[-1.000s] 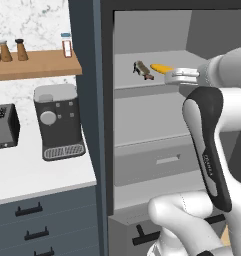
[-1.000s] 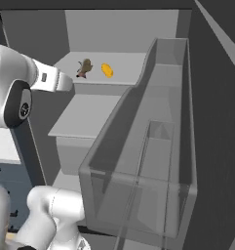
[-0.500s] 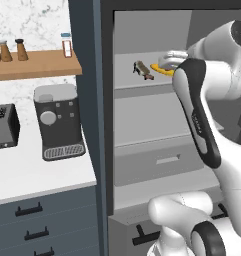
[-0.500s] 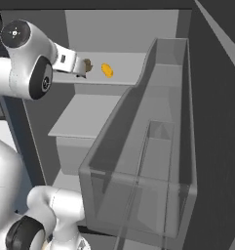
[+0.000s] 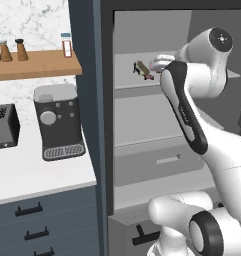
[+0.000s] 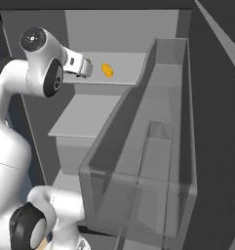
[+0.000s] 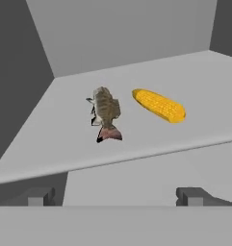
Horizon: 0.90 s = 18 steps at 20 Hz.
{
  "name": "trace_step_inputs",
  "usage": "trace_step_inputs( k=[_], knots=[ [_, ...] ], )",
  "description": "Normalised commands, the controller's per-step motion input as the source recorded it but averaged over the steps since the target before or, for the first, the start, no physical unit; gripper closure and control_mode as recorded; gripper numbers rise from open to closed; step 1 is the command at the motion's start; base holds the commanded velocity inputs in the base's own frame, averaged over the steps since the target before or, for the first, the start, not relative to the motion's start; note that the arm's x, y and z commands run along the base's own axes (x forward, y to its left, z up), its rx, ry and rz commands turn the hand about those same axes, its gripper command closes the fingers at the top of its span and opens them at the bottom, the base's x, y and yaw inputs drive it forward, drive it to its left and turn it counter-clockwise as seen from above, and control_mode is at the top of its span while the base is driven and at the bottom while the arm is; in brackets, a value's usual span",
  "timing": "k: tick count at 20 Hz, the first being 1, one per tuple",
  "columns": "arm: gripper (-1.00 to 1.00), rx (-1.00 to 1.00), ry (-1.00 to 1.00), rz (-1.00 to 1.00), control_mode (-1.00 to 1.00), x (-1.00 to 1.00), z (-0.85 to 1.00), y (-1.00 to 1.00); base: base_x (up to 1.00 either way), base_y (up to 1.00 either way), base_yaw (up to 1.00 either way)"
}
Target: Place one corn and one fish in each tupperware on the nearby counter, to pack two identical lunches.
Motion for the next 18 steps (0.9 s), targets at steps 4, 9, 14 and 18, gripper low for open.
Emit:
trace_step_inputs(
  k=[4,9,14,18],
  knots=[
    [-1.0,0.0,0.13,0.0,-1.0,0.7,0.0,0.0,0.0,0.0,0.0],
    [-1.0,-0.02,0.11,0.0,-1.0,0.57,-0.06,0.13,0.0,0.0,0.0],
    [-1.0,-0.01,0.02,0.01,-1.0,0.45,-0.18,0.01,0.0,0.0,0.0],
    [-1.0,0.0,0.03,0.03,-1.0,0.36,-0.19,0.0,0.0,0.0,0.0]
  ],
)
